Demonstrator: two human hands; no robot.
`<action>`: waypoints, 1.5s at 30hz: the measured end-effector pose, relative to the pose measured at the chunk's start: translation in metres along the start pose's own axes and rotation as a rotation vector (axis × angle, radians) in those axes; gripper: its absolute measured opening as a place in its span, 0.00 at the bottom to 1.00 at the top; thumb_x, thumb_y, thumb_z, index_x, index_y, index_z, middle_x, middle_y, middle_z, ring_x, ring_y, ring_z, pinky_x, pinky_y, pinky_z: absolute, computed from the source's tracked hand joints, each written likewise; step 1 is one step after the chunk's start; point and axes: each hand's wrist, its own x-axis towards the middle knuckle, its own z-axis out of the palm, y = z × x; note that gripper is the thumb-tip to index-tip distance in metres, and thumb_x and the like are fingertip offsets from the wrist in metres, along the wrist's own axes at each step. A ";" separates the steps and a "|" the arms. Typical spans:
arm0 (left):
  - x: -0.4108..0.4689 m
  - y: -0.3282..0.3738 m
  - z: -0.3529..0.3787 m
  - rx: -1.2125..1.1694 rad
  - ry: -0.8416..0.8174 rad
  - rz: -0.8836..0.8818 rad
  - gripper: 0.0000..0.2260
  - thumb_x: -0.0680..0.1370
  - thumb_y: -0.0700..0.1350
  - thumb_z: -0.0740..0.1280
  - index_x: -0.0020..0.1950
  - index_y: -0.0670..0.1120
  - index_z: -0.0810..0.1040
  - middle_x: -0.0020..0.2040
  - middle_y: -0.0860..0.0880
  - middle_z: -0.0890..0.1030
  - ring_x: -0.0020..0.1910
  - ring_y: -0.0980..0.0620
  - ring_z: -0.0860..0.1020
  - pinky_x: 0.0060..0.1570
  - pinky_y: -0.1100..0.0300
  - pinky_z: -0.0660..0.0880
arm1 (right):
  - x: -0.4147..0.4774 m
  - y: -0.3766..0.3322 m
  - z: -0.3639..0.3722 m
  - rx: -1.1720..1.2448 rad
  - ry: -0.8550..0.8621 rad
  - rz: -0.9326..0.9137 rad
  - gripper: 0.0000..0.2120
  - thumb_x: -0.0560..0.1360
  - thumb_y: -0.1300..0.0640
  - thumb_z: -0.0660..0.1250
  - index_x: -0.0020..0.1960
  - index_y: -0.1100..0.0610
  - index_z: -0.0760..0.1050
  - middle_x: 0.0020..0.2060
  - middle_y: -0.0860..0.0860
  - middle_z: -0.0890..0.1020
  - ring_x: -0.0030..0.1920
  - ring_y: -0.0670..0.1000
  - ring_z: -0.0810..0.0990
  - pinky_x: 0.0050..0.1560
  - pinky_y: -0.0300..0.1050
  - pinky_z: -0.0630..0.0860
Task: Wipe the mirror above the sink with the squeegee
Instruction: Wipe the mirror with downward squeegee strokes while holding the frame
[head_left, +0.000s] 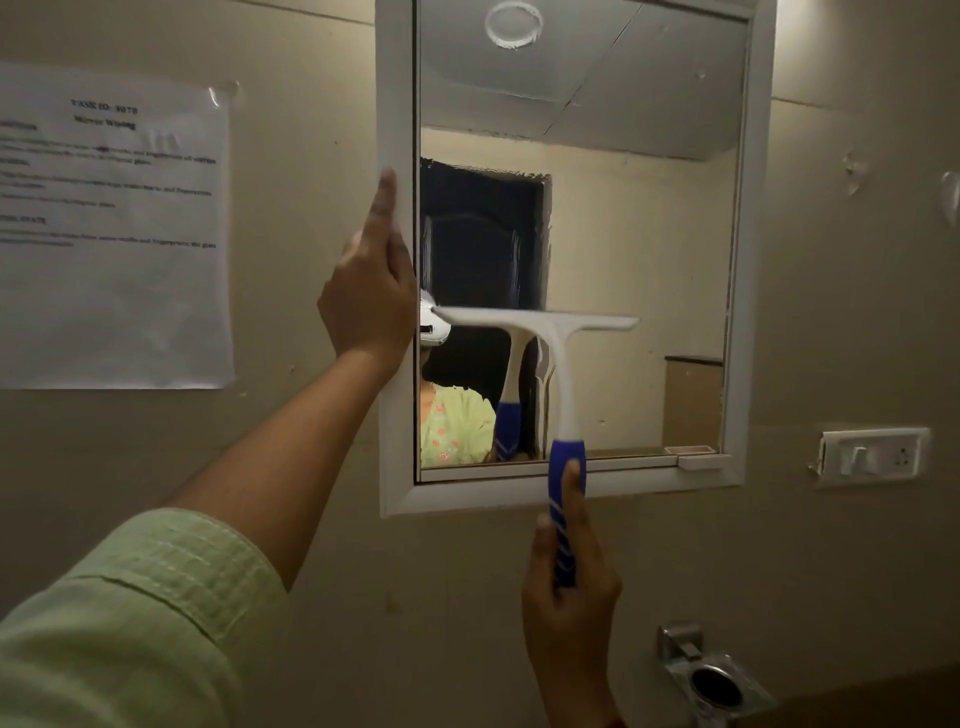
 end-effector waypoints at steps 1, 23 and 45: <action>0.000 0.000 0.000 -0.001 0.001 0.004 0.18 0.82 0.47 0.52 0.73 0.50 0.61 0.35 0.46 0.76 0.26 0.57 0.64 0.26 0.72 0.58 | -0.004 0.000 -0.001 0.005 0.001 0.009 0.27 0.77 0.52 0.61 0.69 0.33 0.54 0.41 0.50 0.76 0.33 0.42 0.74 0.32 0.28 0.71; 0.000 0.001 0.000 -0.005 0.004 0.004 0.18 0.82 0.46 0.52 0.73 0.49 0.61 0.33 0.49 0.70 0.26 0.57 0.64 0.27 0.72 0.57 | 0.017 -0.008 0.005 -0.005 -0.010 -0.011 0.25 0.76 0.49 0.56 0.71 0.40 0.54 0.42 0.43 0.74 0.34 0.43 0.74 0.33 0.29 0.72; 0.000 -0.001 0.002 0.003 0.022 -0.009 0.18 0.82 0.46 0.53 0.72 0.49 0.62 0.33 0.50 0.69 0.26 0.62 0.60 0.26 0.75 0.62 | -0.009 -0.011 -0.009 0.079 -0.085 0.146 0.24 0.74 0.44 0.57 0.68 0.35 0.56 0.48 0.52 0.77 0.34 0.44 0.76 0.32 0.31 0.74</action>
